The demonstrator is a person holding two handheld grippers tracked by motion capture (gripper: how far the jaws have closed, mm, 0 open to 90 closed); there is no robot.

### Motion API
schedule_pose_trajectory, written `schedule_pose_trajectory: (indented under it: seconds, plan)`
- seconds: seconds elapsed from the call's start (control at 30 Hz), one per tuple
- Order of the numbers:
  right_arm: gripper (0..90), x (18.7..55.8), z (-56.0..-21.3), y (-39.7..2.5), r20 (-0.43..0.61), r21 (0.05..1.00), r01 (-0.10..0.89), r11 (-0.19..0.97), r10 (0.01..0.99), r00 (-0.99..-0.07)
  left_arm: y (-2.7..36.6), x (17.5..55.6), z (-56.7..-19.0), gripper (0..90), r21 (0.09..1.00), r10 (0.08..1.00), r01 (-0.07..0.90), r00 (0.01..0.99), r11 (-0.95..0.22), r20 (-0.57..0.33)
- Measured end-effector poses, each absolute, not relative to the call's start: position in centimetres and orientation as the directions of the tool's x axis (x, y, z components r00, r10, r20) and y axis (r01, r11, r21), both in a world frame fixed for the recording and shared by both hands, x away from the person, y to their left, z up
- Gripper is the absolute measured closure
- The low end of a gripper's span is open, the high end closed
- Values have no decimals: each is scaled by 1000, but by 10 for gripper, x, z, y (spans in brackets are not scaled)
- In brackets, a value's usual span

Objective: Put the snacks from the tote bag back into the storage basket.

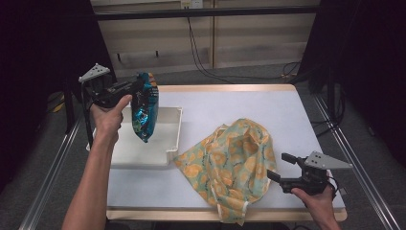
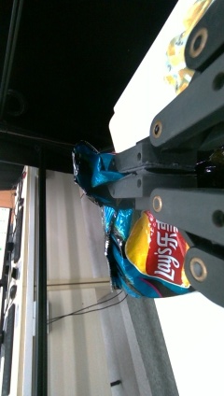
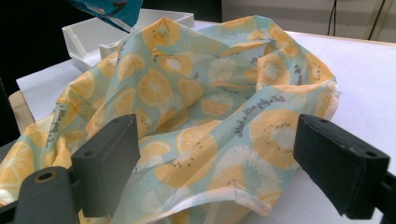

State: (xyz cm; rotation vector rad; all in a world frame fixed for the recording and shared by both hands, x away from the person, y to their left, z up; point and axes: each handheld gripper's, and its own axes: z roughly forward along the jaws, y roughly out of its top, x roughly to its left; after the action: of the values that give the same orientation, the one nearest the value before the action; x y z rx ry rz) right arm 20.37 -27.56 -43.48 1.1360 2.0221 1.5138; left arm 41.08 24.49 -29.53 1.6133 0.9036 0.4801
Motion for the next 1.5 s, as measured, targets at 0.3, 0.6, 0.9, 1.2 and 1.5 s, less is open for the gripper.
schedule_pose_trajectory:
  seconds: [0.3, 0.6, 0.9, 1.2, 1.5]
  plan:
    - [142, 205, -435, -276, 162, 922, 374, 102, 775, -611, 237, 424, -307, 884, 956, 818, 292, 557, -32, -143]
    - [142, 208, -434, -279, 164, 924, 369, 97, 771, -615, 228, 438, -325, 884, 946, 833, 323, 534, -39, -148]
    - [142, 213, -435, -277, 173, 922, 375, 98, 762, -624, 220, 453, -337, 884, 947, 840, 320, 518, -14, -162]
    - [143, 216, -437, -278, 172, 921, 377, 102, 760, -627, 208, 461, -347, 880, 949, 826, 314, 537, -11, -168]
    - [143, 216, -438, -277, 171, 920, 377, 107, 757, -631, 191, 461, -363, 872, 956, 802, 294, 573, -11, -168]
